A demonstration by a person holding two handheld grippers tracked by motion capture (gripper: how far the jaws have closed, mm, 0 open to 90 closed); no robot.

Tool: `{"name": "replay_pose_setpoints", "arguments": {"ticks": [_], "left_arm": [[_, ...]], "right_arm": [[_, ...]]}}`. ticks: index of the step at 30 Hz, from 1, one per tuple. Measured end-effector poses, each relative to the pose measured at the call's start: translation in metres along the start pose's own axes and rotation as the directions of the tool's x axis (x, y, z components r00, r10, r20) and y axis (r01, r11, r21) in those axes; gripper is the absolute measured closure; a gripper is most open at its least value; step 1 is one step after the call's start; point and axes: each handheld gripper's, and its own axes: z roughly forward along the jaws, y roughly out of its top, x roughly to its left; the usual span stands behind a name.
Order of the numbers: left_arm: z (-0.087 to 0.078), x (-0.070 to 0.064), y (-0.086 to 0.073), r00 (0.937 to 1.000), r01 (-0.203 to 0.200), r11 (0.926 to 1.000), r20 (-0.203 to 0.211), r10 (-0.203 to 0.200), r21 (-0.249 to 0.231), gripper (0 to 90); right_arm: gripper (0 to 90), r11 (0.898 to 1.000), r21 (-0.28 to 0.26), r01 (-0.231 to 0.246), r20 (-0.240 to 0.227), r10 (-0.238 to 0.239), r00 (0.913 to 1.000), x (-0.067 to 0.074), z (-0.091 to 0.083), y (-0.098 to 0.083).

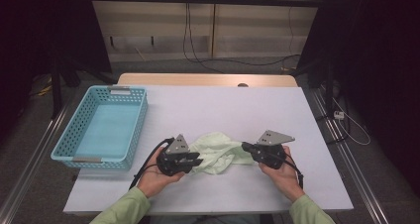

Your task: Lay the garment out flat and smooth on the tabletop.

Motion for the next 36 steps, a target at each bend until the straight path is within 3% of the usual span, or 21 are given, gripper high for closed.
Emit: {"name": "replay_pose_setpoints", "arguments": {"ticks": [1,4,12,13,17,22,28,36], "left_arm": [[0.005,-0.005,-0.001,0.9994,-0.033,0.999,0.0,0.033,0.031,71.6],[0.015,-0.008,-0.004,0.9981,-0.057,0.9958,-0.018,0.058,0.072,65.7],[0.028,-0.007,-0.005,0.9976,-0.066,0.9927,-0.015,0.068,0.1,60.5],[0.028,-0.006,-0.005,0.9989,-0.043,0.9941,-0.017,0.045,0.099,63.6],[0.028,-0.002,-0.004,0.9997,-0.021,0.9957,-0.009,0.022,0.09,78.8],[0.017,0.001,0.001,0.9999,-0.001,0.9983,0.012,0.0,0.059,88.4],[0.002,0.004,0.005,0.9989,0.036,0.9993,0.032,-0.035,-0.013,89.0],[-0.011,0.008,0.015,0.9961,0.077,0.9933,0.05,-0.072,-0.087,89.4]], "right_arm": [[90.0,1.0,0.0,-0.004,0.003,0.004,1.0,0.0,0.0,0.0],[90.0,1.0,0.001,-0.009,0.007,0.009,0.9999,-0.002,-0.001,0.0],[90.0,1.0,0.0,-0.02,0.021,0.02,0.9996,-0.005,0.001,0.0],[90.0,1.0,0.001,-0.019,0.021,0.019,0.9996,-0.005,0.001,0.0],[90.0,1.0,0.001,-0.02,0.014,0.02,0.9997,-0.004,0.001,0.0],[90.0,0.999,-0.006,-0.035,0.01,0.035,0.9993,-0.005,-0.004,-0.001],[90.0,0.999,-0.025,-0.048,0.007,0.048,0.9988,-0.007,-0.014,-0.002],[90.0,0.996,-0.065,-0.058,0.018,0.059,0.9981,-0.003,-0.03,0.002]]}}
